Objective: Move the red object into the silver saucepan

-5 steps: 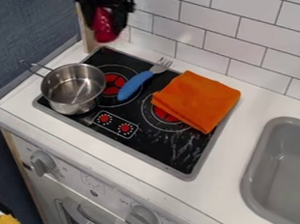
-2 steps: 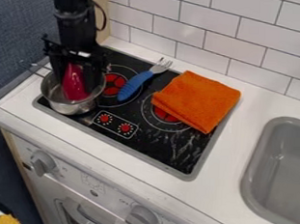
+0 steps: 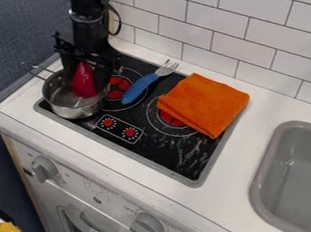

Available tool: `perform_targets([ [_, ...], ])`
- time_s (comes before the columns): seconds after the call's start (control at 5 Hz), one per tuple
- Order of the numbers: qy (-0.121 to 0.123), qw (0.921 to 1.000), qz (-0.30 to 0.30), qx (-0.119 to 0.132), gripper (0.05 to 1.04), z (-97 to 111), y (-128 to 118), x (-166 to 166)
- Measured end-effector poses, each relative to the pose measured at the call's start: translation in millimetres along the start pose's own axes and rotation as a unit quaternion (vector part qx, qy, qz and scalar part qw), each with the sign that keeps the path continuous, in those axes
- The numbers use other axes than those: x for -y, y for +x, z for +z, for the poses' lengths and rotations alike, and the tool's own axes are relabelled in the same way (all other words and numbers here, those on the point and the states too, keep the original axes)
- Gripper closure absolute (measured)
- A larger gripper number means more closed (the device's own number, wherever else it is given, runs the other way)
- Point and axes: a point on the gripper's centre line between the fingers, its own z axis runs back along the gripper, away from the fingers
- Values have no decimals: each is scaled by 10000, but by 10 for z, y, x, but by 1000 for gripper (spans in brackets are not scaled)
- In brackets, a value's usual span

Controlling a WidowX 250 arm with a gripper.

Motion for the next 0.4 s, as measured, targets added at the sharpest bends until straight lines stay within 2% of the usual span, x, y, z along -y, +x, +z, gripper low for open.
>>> perform_targets([
  [0.2,51,9997,248,38,348,-34,67,-120],
  [0.4,-84,9989,422,-164,348,-141,-94,-140],
])
